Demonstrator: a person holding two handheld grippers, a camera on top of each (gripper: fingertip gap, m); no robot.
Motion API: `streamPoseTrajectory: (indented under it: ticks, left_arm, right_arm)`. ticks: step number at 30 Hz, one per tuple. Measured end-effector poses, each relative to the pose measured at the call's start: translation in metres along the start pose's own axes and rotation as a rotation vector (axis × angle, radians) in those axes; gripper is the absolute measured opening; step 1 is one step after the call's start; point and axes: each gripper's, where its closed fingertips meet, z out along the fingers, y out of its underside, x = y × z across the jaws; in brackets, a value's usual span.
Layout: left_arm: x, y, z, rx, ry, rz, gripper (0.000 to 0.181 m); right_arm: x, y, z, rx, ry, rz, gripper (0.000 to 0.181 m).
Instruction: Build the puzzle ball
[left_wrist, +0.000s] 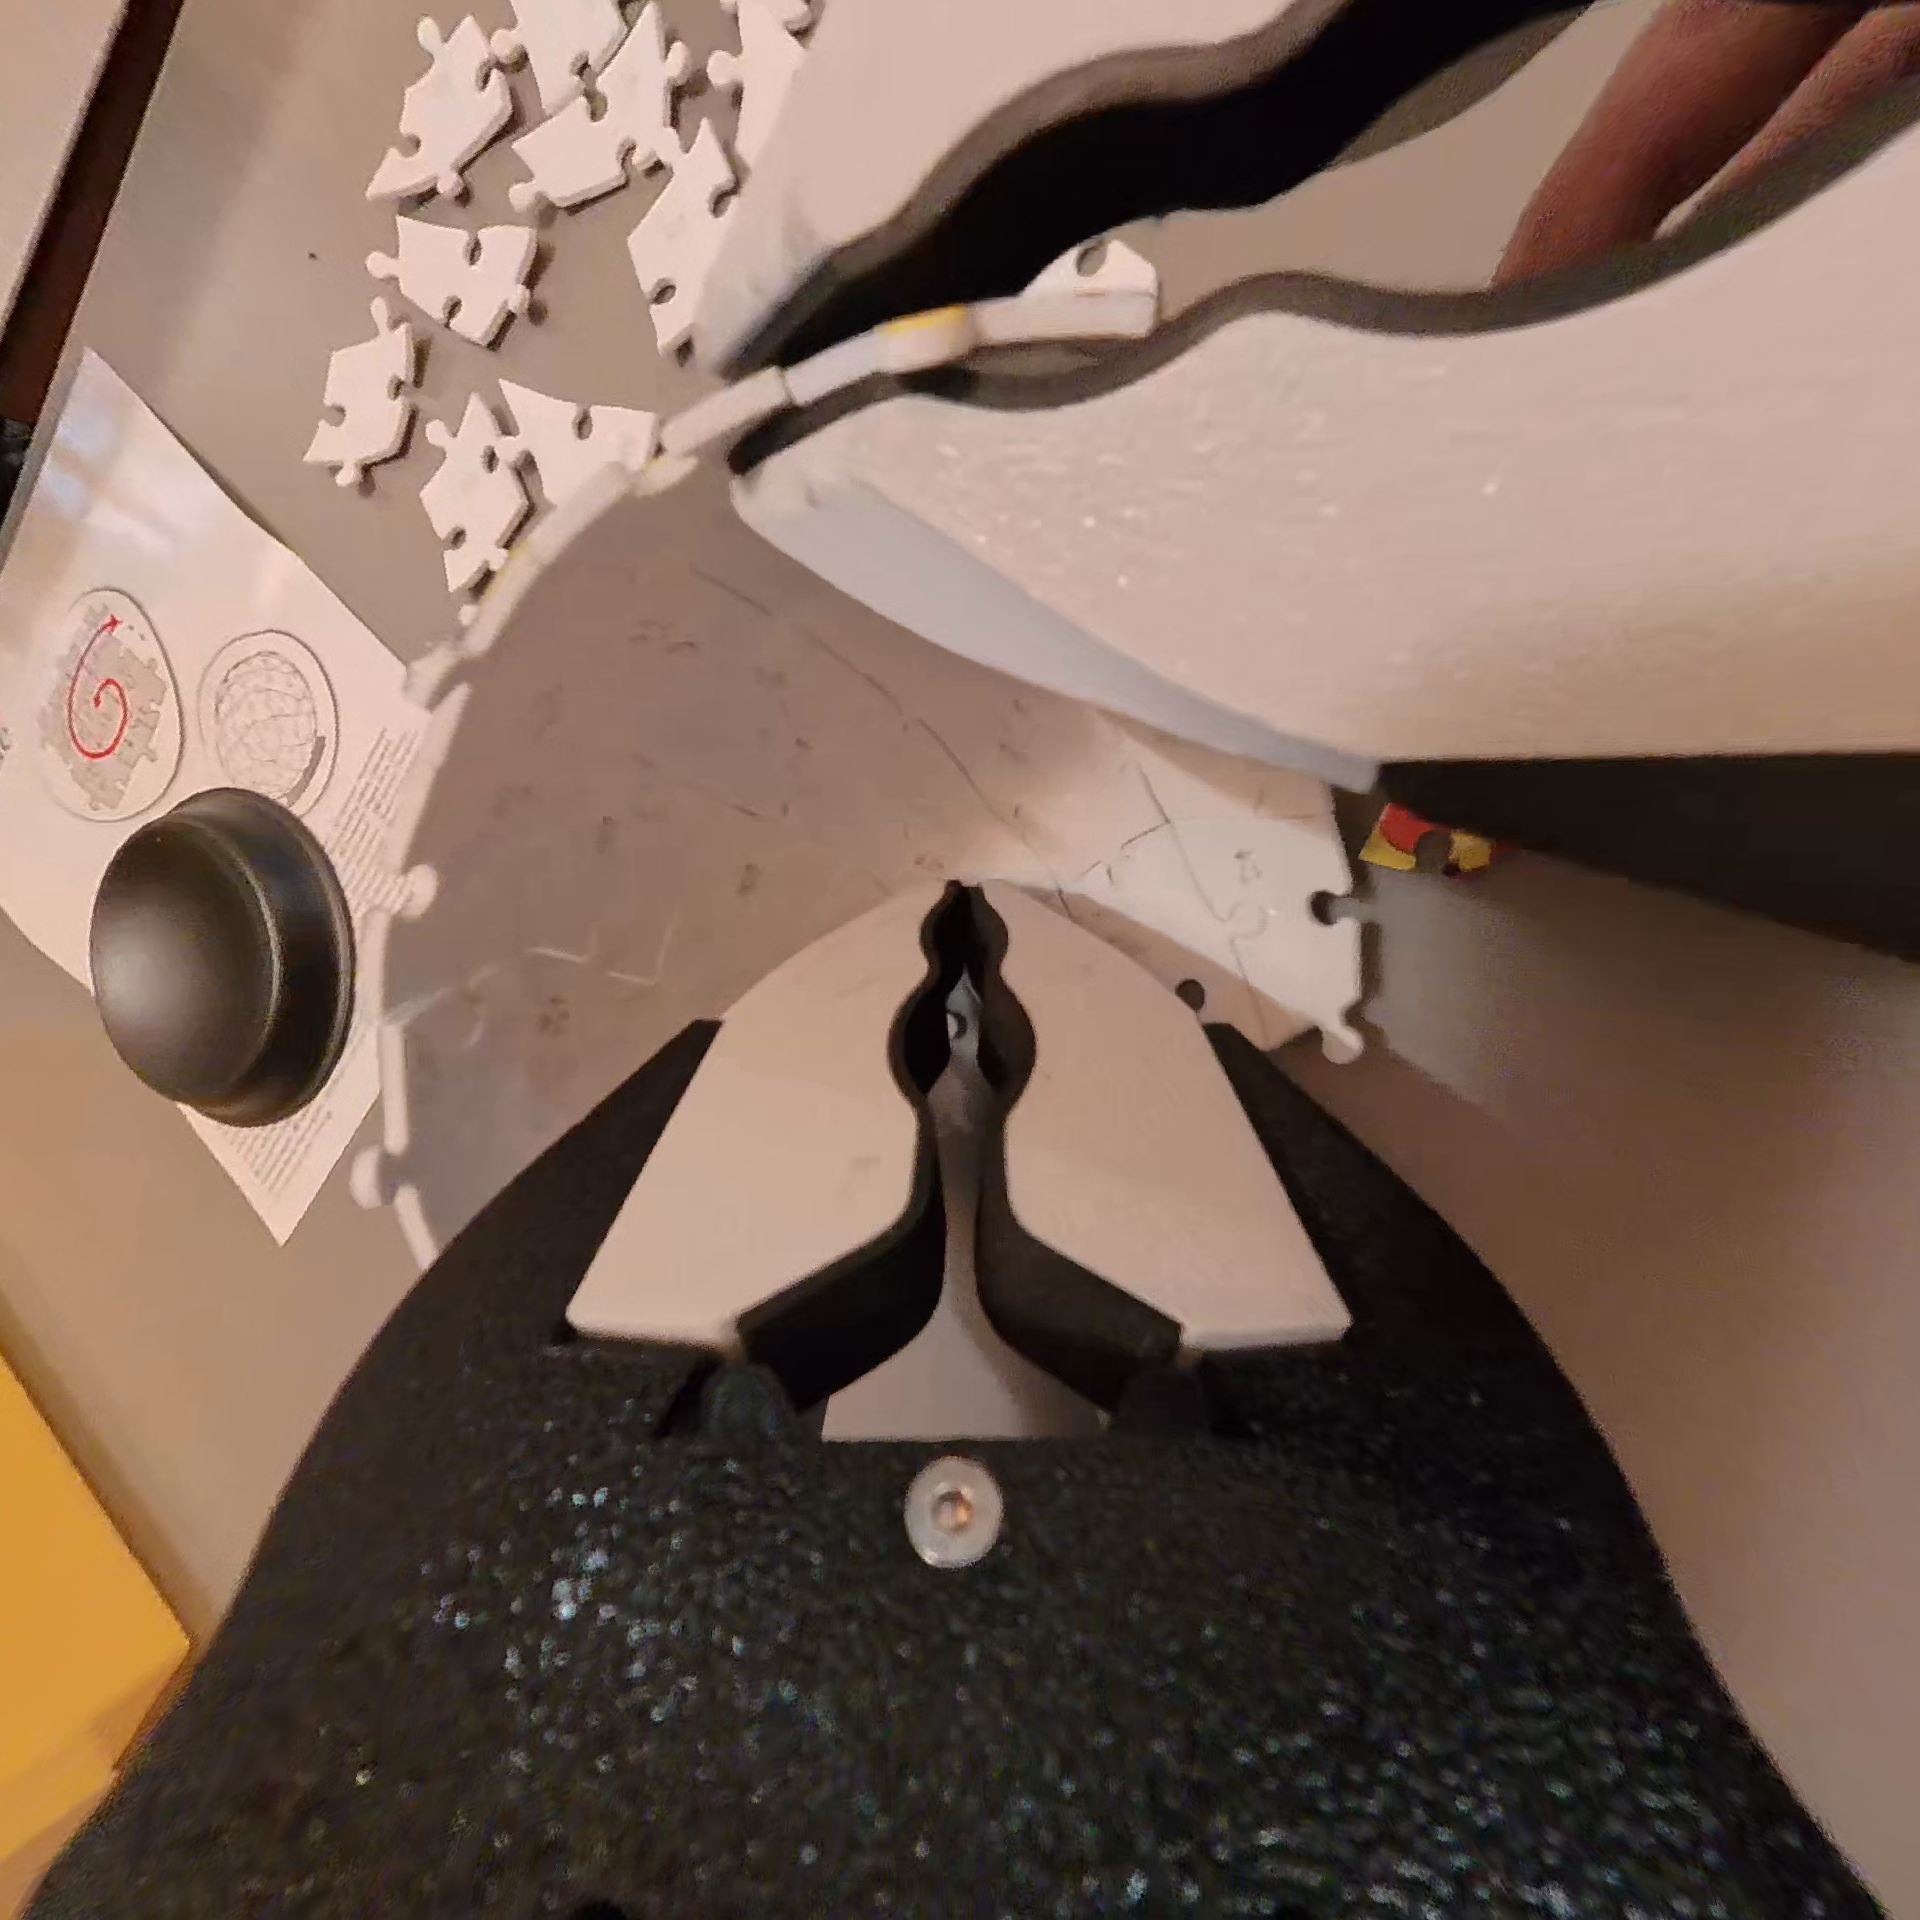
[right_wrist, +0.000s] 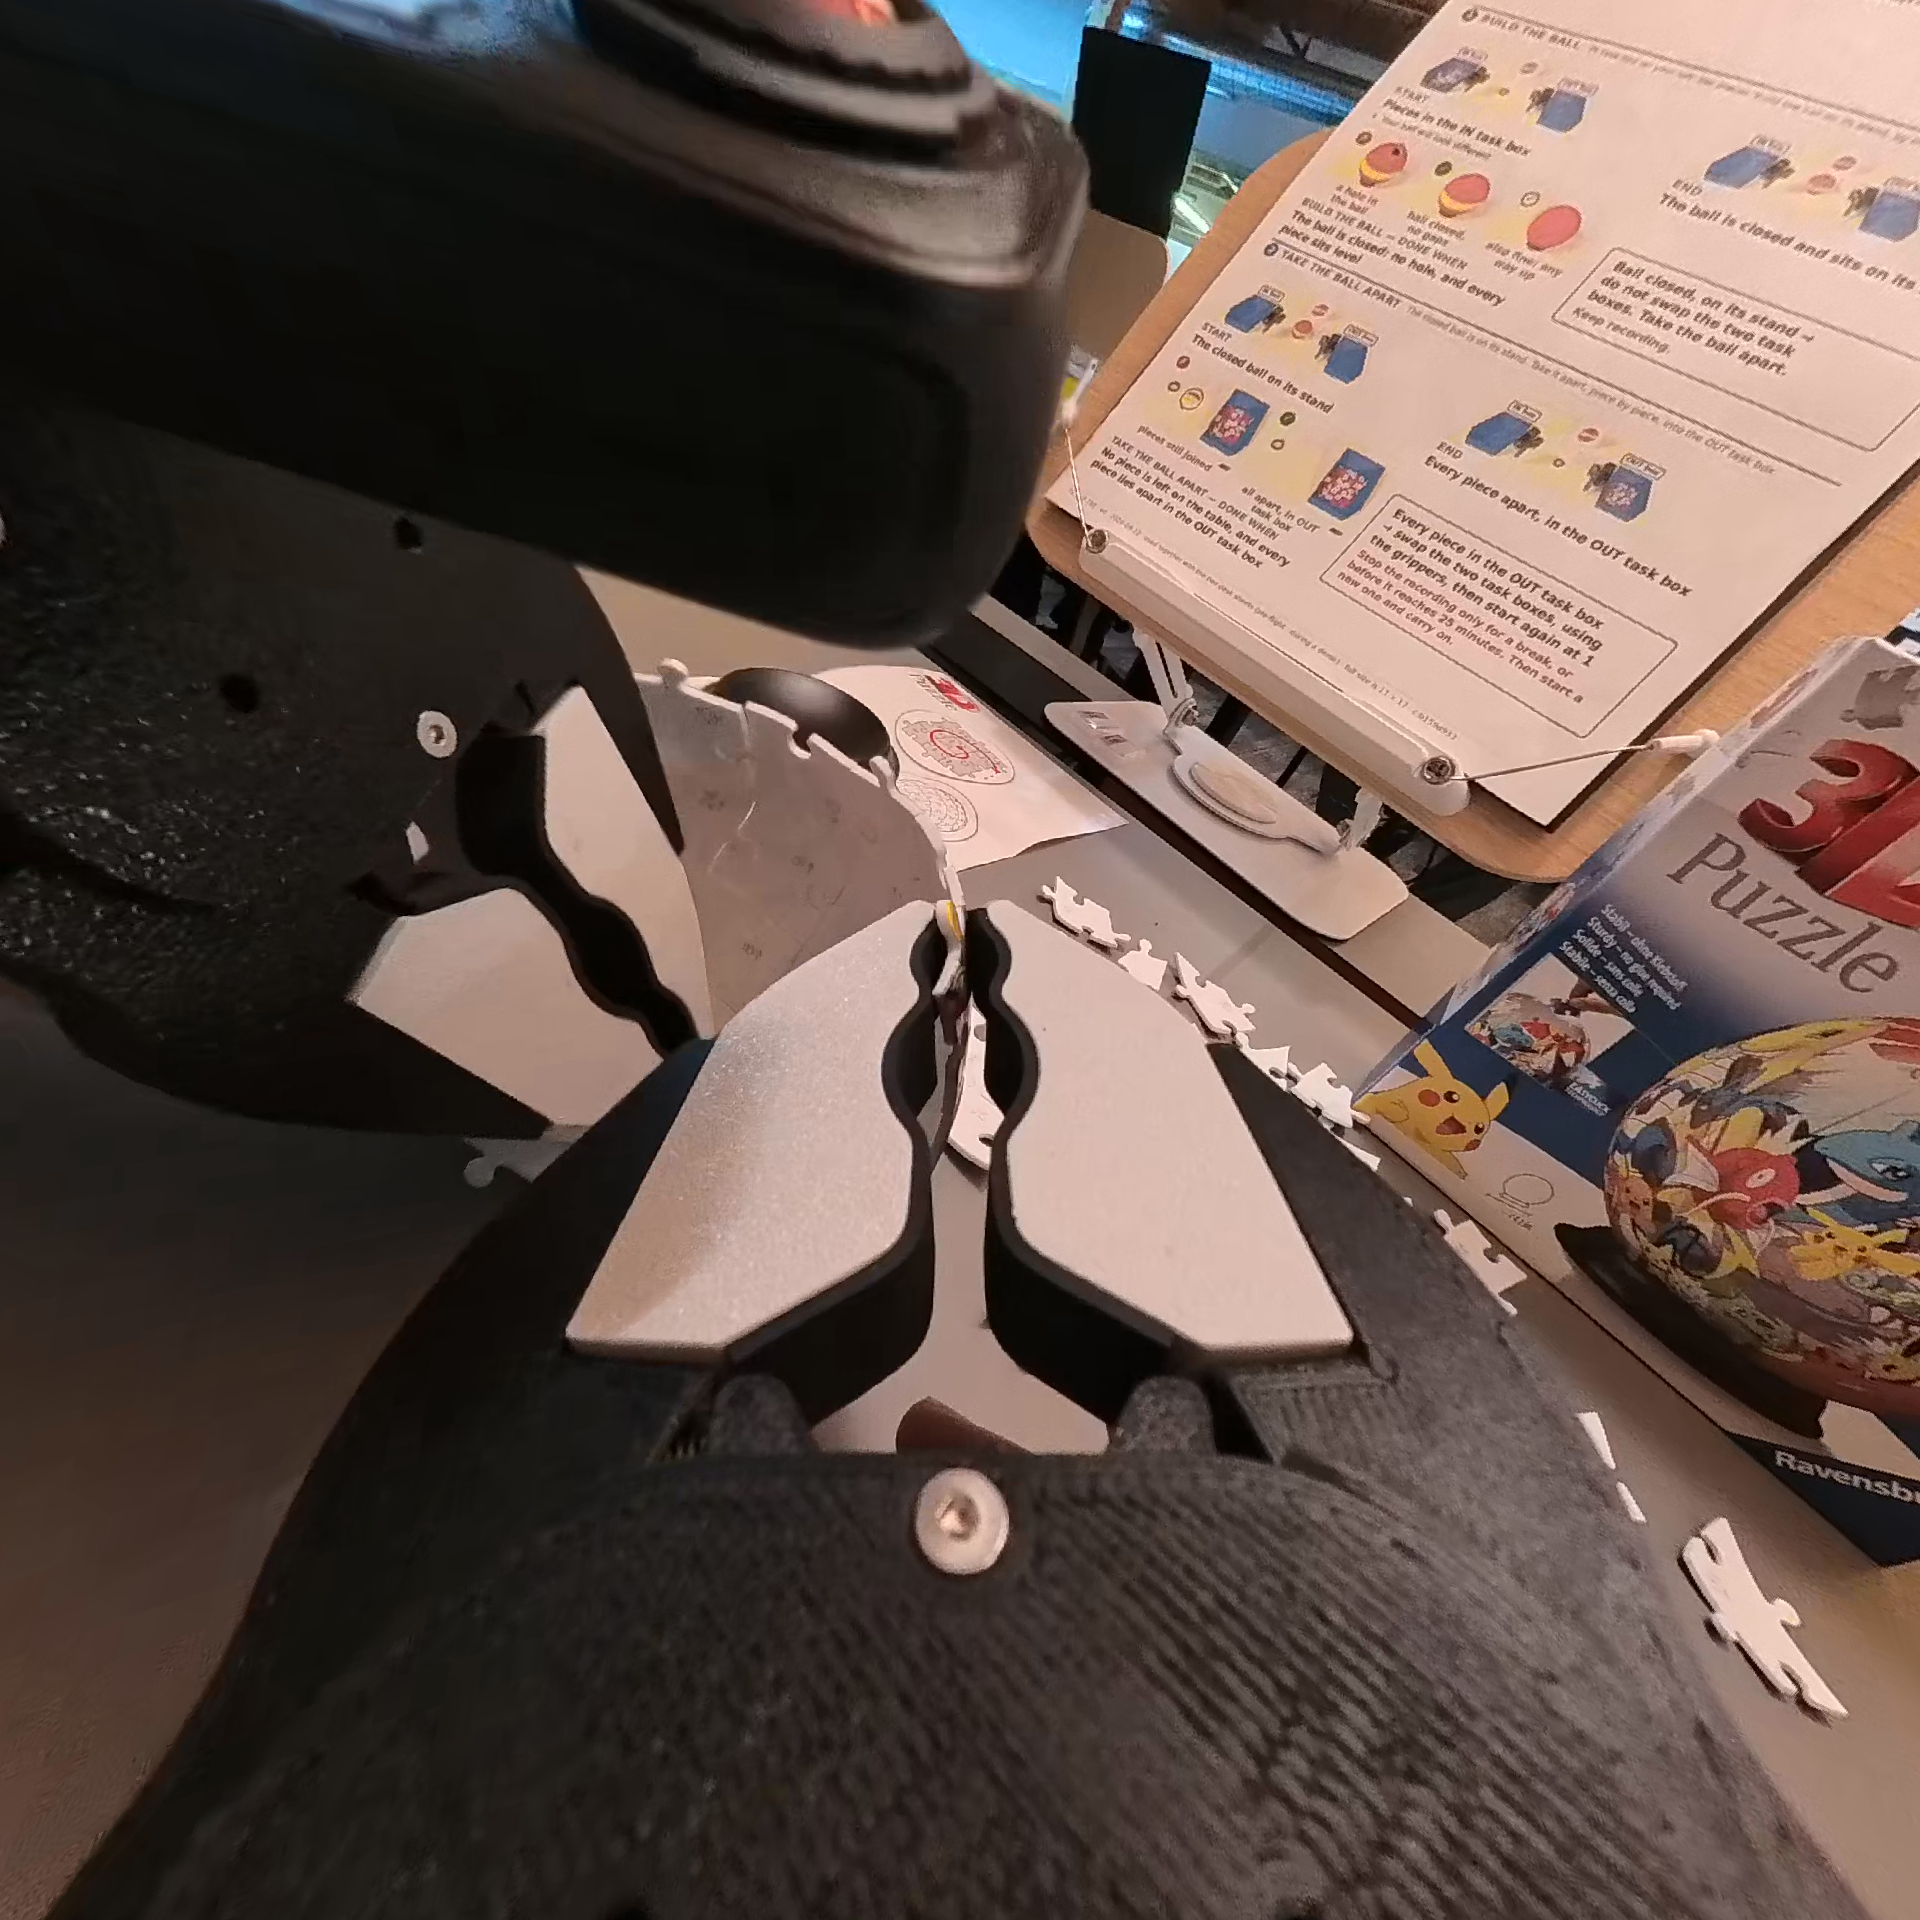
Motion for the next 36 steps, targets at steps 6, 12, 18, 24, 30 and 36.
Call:
streamPoseTrajectory:
  ticks: [6, 12, 18, 24, 30, 36]
  left_arm:
    - [0.001, 0.0, 0.002, -0.025, -0.008, 0.017, 0.0]
    - [0.003, 0.001, 0.002, -0.034, 0.019, 0.014, 0.0]
    - [-0.006, -0.007, -0.003, -0.002, -0.067, 0.019, 0.0]
    - [-0.006, -0.001, 0.005, -0.042, -0.088, 0.051, 0.0]
    - [-0.006, 0.0, 0.005, -0.04, -0.069, 0.066, 0.0]
    - [-0.006, -0.001, 0.006, -0.048, -0.07, 0.165, 0.0]
  right_arm:
    - [0.001, 0.001, 0.0, -0.004, 0.002, 0.006, 0.004]
    - [0.001, 0.001, 0.0, -0.004, 0.003, 0.007, 0.004]
    - [0.002, 0.002, 0.0, -0.008, 0.005, 0.012, 0.004]
    - [0.002, 0.002, 0.0, -0.009, 0.008, 0.013, 0.004]
    - [0.002, 0.003, 0.001, -0.013, 0.007, 0.014, 0.004]
    - [0.004, 0.004, 0.003, -0.027, 0.005, 0.023, 0.003]
